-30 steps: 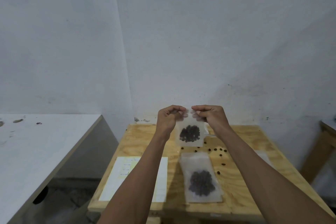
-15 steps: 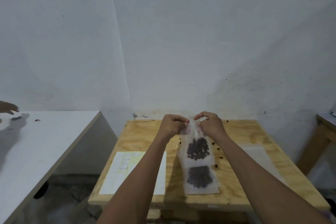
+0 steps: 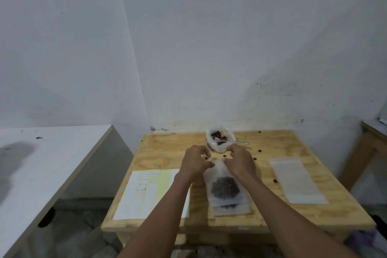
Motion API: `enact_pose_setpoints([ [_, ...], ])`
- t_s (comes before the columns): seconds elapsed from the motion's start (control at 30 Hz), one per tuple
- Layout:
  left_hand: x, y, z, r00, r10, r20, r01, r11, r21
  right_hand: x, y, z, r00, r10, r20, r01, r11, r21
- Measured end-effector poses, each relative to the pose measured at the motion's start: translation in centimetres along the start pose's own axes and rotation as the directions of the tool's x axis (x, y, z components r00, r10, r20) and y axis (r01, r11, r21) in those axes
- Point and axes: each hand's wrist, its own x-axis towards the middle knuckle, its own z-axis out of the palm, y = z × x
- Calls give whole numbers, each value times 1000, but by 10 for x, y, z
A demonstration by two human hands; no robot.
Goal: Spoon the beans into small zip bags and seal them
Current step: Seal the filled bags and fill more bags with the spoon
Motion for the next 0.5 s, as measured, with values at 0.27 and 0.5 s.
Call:
enact_pose_setpoints([
  [0.27,15,73,45,991,131,-7,-131,991,3,22,34,-68,970,188,-154,-172,979,113],
  [0.5,10,124,129,986,134,103,-132,991,-19,16,112,-126,891,379,-249,-387,922,19],
])
